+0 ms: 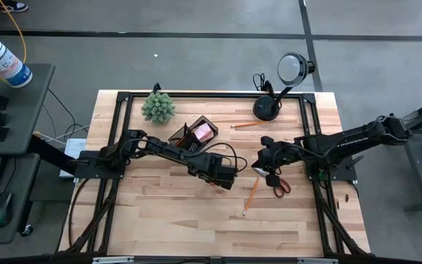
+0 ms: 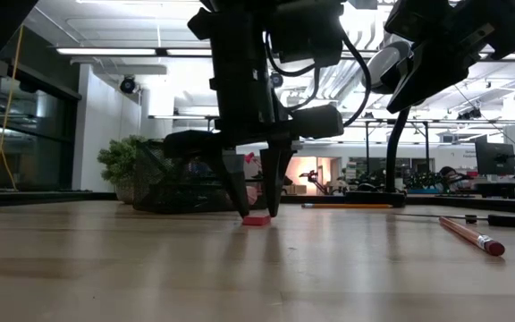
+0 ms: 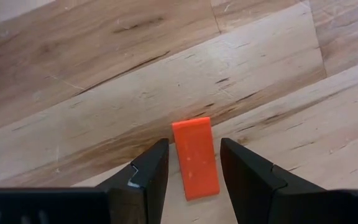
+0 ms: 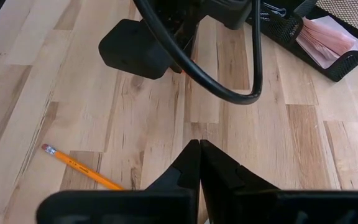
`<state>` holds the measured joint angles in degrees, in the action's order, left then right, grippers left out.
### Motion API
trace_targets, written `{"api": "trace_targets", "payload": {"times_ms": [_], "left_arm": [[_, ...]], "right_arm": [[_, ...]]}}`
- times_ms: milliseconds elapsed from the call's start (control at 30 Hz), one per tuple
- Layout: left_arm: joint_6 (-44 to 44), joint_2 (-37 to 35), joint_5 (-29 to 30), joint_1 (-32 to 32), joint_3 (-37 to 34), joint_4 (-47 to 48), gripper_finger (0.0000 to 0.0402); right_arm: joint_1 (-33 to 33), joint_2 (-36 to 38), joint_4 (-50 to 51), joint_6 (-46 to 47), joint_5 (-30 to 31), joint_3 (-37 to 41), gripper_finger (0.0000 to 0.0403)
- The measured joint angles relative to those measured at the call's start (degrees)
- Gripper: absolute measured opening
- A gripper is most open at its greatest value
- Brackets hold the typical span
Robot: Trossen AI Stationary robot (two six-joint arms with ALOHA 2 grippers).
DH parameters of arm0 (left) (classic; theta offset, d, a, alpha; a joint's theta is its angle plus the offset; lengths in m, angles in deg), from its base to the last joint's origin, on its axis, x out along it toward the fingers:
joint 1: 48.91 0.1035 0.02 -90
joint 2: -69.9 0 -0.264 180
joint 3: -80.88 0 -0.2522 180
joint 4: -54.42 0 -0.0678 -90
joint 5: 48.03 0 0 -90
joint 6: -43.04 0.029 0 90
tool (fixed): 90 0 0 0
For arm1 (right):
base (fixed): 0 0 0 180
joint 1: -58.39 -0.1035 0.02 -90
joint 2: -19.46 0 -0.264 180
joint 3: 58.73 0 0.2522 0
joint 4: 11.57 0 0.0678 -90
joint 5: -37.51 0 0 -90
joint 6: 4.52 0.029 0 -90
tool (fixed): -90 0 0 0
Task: Pick and place office supplies into organizer
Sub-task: Put the orange eraser into the black desk organizer
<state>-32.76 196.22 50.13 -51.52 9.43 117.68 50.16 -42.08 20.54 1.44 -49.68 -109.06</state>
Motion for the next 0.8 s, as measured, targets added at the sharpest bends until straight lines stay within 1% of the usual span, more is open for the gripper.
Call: {"api": "trace_targets", "payload": {"times_ms": [300, 400, 633, 800], "left_arm": [[0.44, 0.0, -0.07, 0.0, 0.0, 0.01, 0.0131], [0.5, 0.0, -0.2, 0.0, 0.0, 0.01, 0.0115], [0.75, -0.07, -0.15, 0.0, 0.02, 0.04, 0.0063], [0.99, -0.11, -0.13, 0.0, 0.02, 0.06, 0.005]], "right_arm": [[0.0, 0.0, 0.0, -0.01, 0.0, 0.0, 0.0006], [0.0, 0.0, 0.0, 0.0, 0.0, 0.0, 0.0002], [0.0, 0.0, 0.0, 0.0, 0.0, 0.0, 0.0006], [0.0, 0.0, 0.0, 0.0, 0.0, 0.0, 0.0003]]}}
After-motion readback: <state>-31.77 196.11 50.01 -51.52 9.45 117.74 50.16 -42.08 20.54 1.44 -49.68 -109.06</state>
